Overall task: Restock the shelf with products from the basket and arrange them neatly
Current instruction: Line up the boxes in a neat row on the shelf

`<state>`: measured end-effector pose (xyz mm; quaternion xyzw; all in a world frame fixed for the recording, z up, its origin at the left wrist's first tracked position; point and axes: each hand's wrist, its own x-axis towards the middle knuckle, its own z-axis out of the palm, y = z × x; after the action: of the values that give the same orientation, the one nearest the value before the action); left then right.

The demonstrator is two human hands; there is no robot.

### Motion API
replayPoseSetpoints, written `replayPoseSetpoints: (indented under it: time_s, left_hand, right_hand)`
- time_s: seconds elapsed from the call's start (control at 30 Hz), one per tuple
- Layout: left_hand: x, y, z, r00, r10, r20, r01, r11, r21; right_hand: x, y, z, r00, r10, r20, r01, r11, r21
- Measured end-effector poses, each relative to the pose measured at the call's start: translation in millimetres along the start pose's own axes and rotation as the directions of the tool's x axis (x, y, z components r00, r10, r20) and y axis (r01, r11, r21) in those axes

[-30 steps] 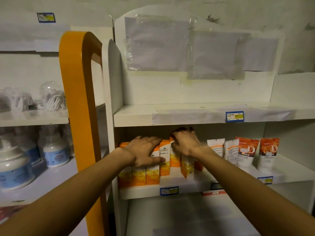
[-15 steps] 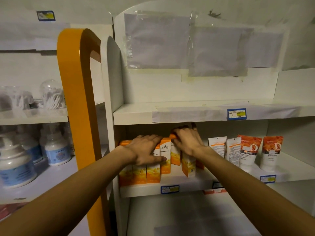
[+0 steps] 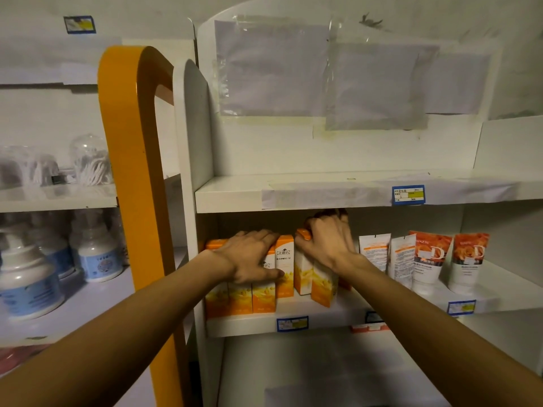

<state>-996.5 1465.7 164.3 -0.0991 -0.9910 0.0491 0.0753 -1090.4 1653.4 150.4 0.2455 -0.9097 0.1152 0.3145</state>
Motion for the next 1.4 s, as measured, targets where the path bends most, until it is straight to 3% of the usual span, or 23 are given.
replayPoseSetpoints:
  time_s: [0.6,0.77,0.93,1.1,1.4]
  left_hand:
    - [0.7,-0.6,-0.3,1.0,-0.01,0.015,0.011,0.999,-0.035]
    - [-0.4,-0.2,-1.9,1.0,-0.009,0.022,0.01,1.0,-0.026]
    - [-0.8,-0.5,-2.5,1.0,-0.001,0.024,0.001,1.0,-0.022]
    - [-1.5,1.3,-3.3,0.999,-0.008,0.033,0.009,1.0,-0.024]
    - [-2.6,2.4,-4.3,0.999,-0.011,0.04,0.013,0.999,-0.038]
  right_hand:
    - [-8.8,18.4,-2.7,0.973,-0.211,0.096,0.211,0.977,0.01]
    - [-20.0,20.6,1.3,0.96,-0.27,0.073,0.275,0.958,-0.078]
    - [-31.6,23.6,1.2,0.975,-0.221,-0.027,0.218,0.973,-0.074]
    - [-36.9,26.0,0.7,0.986,-0.169,0.009,0.169,0.985,-0.032]
    - [-35.5,22.1,-6.8,0.994,-0.033,0.107,0.006,0.969,0.248]
